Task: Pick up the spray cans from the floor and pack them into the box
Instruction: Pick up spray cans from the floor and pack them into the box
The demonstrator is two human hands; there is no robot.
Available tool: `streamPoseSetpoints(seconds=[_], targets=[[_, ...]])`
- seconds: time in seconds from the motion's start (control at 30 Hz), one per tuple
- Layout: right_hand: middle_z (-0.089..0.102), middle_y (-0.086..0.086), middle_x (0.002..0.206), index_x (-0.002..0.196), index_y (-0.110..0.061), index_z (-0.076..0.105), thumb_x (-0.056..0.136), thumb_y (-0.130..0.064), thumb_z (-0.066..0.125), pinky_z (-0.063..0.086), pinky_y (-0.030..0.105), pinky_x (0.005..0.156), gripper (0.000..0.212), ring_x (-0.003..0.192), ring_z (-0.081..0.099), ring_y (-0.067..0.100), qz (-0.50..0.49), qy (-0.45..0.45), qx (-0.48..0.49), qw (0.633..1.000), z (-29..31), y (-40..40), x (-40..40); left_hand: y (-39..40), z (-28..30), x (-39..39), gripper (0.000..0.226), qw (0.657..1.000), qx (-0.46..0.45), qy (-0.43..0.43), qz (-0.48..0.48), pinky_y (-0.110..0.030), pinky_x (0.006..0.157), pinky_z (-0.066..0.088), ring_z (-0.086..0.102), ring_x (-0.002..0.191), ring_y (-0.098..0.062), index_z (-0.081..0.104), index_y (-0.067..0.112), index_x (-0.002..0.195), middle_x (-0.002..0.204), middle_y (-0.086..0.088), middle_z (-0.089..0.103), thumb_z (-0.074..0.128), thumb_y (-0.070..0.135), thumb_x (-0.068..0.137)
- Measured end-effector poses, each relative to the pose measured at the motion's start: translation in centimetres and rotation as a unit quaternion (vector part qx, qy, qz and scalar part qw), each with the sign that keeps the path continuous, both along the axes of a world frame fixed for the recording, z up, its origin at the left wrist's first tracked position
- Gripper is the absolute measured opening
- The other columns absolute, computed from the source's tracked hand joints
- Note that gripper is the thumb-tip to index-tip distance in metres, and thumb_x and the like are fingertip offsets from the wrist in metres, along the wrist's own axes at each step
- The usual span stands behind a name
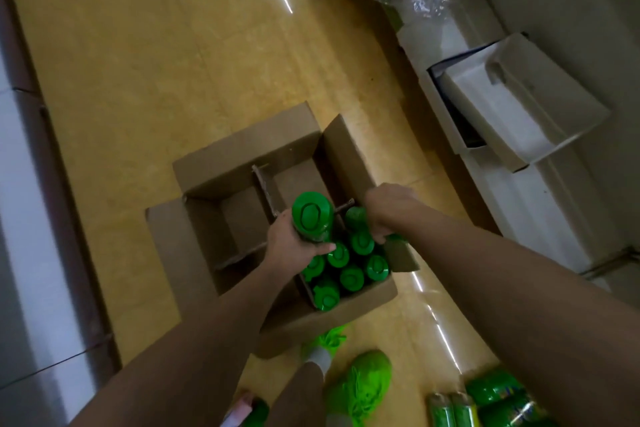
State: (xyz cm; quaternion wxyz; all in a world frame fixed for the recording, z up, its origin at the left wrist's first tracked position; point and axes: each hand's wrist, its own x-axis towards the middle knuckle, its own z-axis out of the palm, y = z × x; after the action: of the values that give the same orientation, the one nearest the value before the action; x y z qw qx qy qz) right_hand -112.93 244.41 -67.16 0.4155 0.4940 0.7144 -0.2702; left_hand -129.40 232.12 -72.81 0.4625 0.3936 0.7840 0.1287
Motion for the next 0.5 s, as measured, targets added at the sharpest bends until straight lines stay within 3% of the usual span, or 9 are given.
streamPoseSetpoints(seconds=[0.13, 0.3, 0.4, 0.5], targets=[[0.054, 0.003, 0.077, 0.085, -0.017, 0.060, 0.069, -0.017, 0.085, 0.060, 0.041, 0.074, 0.030, 0.079, 0.063, 0.024, 0.037, 0.007, 0.005, 0.999, -2.9, 1.1, -1.5, 0.2, -3.0, 0.6, 0.089, 0.999, -0.031, -0.011, -0.015, -0.024, 0.089, 0.043, 0.059, 0.111, -0.012, 0.065, 0.023, 0.118, 0.118, 0.007, 0.066, 0.091, 0.060, 0.042], [0.049, 0.004, 0.090, 0.112, -0.015, 0.062, 0.078, -0.022, 0.076, 0.051, 0.035, 0.064, 0.038, 0.083, 0.056, 0.023, 0.024, 0.082, 0.020, 0.996, -8.3, -0.4, -0.5, 0.9, -6.7, 0.8, 0.087, 0.998, -0.049, -0.032, -0.016, -0.026, 0.092, 0.047, 0.061, 0.110, -0.011, 0.066, 0.025, 0.117, 0.118, 0.007, 0.067, 0.089, 0.062, 0.042], [0.046, 0.007, 0.102, 0.119, -0.015, 0.057, 0.081, -0.019, 0.071, 0.049, 0.036, 0.066, 0.041, 0.091, 0.056, 0.026, -0.027, 0.127, 0.049, 0.990, -11.0, -2.0, 0.5, 1.4, -8.1, 1.3, 0.075, 0.995, -0.068, -0.074, -0.027, -0.021, 0.091, 0.042, 0.056, 0.106, -0.005, 0.061, 0.024, 0.125, 0.113, 0.012, 0.064, 0.095, 0.036, 0.058], [0.056, 0.010, 0.104, 0.115, -0.013, 0.056, 0.080, -0.017, 0.071, 0.054, 0.043, 0.079, 0.039, 0.100, 0.059, 0.031, -0.061, 0.169, 0.059, 0.982, -12.7, -3.2, 0.8, 1.4, -9.0, 1.9, 0.086, 0.989, -0.080, -0.123, -0.014, -0.030, 0.103, 0.048, 0.059, 0.118, -0.013, 0.053, 0.024, 0.138, 0.127, 0.004, 0.063, 0.094, 0.022, 0.063]])
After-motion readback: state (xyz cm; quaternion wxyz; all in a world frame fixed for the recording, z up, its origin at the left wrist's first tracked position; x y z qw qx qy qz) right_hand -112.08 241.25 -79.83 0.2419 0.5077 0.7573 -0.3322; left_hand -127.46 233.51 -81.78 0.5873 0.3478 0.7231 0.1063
